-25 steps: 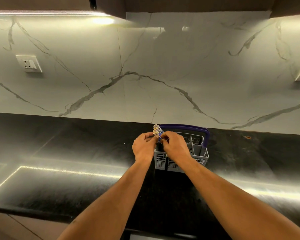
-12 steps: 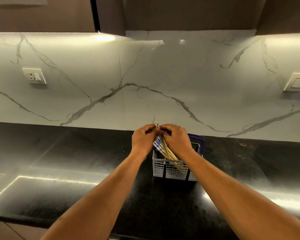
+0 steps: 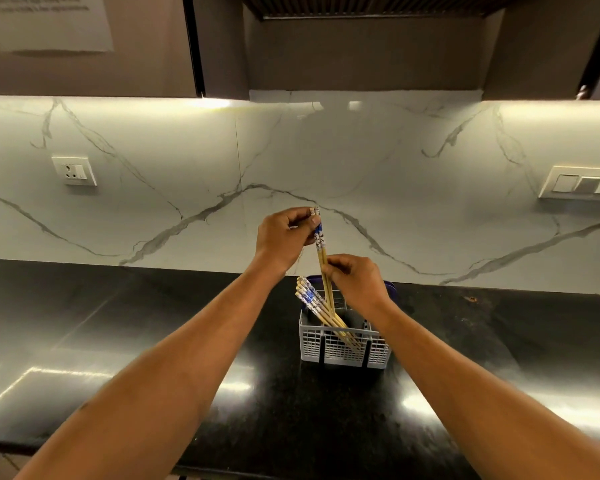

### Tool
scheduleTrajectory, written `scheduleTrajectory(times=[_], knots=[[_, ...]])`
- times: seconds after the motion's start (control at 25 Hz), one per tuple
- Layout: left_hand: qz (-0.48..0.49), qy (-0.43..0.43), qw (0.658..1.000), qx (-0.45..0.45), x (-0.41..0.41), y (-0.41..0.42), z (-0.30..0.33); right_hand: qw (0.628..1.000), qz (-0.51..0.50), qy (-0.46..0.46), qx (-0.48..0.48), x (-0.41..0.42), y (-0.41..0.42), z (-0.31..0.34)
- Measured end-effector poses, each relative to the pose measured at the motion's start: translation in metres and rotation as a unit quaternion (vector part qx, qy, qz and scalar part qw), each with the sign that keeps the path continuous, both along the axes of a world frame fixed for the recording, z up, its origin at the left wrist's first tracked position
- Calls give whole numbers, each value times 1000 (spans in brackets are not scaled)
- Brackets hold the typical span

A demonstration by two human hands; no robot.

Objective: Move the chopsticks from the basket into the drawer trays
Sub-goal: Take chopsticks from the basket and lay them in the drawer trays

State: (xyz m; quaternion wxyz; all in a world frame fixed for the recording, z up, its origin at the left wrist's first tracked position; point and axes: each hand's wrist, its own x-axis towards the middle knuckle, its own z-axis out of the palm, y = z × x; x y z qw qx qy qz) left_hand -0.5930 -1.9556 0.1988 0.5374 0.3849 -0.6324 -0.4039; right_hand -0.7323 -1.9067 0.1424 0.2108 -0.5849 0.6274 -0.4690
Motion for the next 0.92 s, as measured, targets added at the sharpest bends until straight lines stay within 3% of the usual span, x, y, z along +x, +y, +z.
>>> scheduleTrajectory(times=[0.4, 0.6, 0.92], knots=[[-69, 2, 997, 34, -3, 20, 50, 991, 55, -115, 43, -15, 33, 2], [-110, 17, 992, 66, -10, 34, 37, 978, 88, -173, 80, -20, 64, -11], [-121, -36, 990, 62, -20, 57, -16, 954, 92, -252, 135, -30, 117, -51]])
